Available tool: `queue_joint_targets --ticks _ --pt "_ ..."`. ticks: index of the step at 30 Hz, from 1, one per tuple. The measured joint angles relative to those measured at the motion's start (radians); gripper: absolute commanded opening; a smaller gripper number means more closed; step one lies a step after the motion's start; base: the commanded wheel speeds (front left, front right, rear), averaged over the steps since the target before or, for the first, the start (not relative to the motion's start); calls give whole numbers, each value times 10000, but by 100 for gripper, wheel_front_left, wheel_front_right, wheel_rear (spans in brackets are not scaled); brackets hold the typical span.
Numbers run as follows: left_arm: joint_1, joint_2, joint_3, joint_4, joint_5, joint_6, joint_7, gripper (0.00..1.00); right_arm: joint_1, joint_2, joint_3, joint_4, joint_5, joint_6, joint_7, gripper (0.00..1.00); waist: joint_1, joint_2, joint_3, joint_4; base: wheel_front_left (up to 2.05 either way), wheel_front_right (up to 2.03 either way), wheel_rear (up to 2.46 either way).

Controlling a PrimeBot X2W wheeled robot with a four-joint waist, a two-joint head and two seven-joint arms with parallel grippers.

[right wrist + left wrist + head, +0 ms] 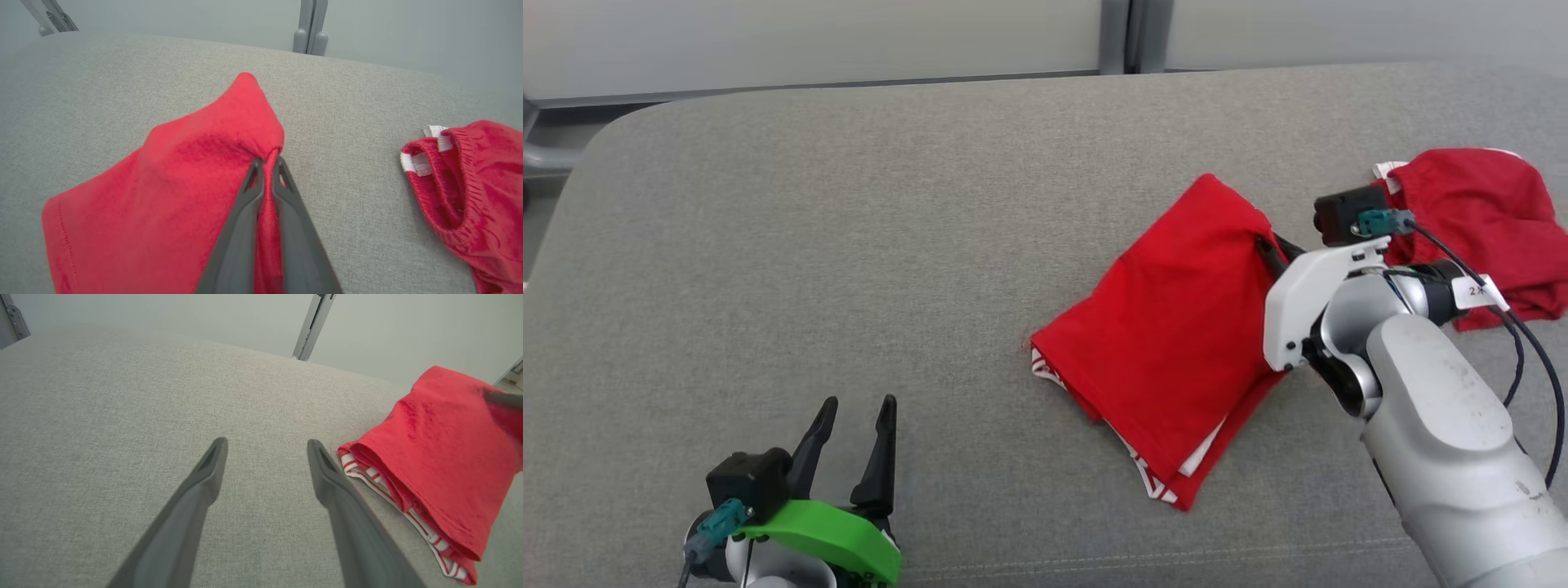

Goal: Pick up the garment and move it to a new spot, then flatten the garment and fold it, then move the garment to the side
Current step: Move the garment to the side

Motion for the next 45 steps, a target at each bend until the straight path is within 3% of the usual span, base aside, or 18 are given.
queue_joint_targets --ticks 10,26,45 --pt "-375 61 -69 132 96 -77 10 100 -2027 290 836 1791 433 0 -1283 0 0 0 364 -1100 0 0 0" --pt "-711 385 -274 -27 295 -90 370 100 -4298 476 504 4337 1154 0 -3095 0 0 0 1008 -2666 0 0 0" --pt "-754 905 -462 -660 451 130 943 100 -5479 -343 -1277 6707 1540 0 -4943 0 0 0 1627 -2833 0 0 0"
